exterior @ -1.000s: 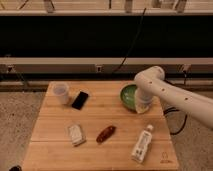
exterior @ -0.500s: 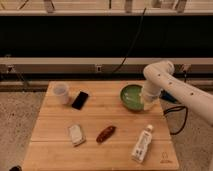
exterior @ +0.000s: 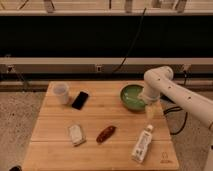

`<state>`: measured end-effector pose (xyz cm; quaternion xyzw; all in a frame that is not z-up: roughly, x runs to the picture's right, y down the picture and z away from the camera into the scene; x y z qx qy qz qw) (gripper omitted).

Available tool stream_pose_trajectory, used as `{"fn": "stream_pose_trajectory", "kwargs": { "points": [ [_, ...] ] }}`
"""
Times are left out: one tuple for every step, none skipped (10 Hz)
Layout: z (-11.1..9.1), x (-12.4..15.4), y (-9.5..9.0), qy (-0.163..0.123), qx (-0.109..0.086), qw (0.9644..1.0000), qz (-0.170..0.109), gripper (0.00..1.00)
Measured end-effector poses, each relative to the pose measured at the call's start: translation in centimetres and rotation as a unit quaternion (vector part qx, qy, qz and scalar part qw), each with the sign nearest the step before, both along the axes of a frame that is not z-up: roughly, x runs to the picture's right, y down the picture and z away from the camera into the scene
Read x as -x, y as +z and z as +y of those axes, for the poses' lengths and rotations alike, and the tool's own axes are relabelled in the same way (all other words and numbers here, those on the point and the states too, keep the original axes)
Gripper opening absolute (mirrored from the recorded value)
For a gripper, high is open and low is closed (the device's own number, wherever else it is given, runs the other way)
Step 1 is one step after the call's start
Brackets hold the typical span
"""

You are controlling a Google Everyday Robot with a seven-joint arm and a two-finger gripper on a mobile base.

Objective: Drag the ceramic bowl in a circle

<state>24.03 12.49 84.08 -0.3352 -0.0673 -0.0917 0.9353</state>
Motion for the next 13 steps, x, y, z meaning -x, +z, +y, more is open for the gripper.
{"fn": "stream_pose_trajectory", "kwargs": {
  "points": [
    [0.7, -0.1, 0.7, 0.002, 0.003, 1.0000, 0.000, 0.80],
    [1.0, -0.2, 1.1, 0.003, 0.004, 1.0000, -0.001, 0.80],
    [1.4, -0.3, 1.4, 0.003, 0.005, 1.0000, -0.001, 0.79],
    [1.6, -0.4, 1.7, 0.003, 0.005, 1.0000, -0.001, 0.72],
    [1.8, -0.4, 1.9, 0.001, 0.005, 1.0000, -0.001, 0.62],
    [1.9, -0.4, 2.0, -0.001, 0.006, 1.0000, -0.001, 0.53],
    [2.1, -0.4, 2.2, -0.003, 0.006, 1.0000, -0.002, 0.41],
    [2.1, -0.3, 2.4, -0.006, 0.002, 1.0000, -0.003, 0.32],
    [2.3, -0.2, 2.4, -0.010, 0.004, 0.9999, -0.004, 0.23],
    [2.5, 0.2, 2.0, -0.010, 0.008, 0.9999, -0.003, 0.13],
    [2.3, 0.8, 1.3, -0.014, 0.009, 0.9999, -0.004, 0.05],
    [2.5, 1.3, 0.9, -0.024, 0.010, 0.9996, -0.007, 0.04],
    [2.6, 2.5, 0.4, -0.040, 0.010, 0.9990, -0.016, 0.04]
  ]
}}
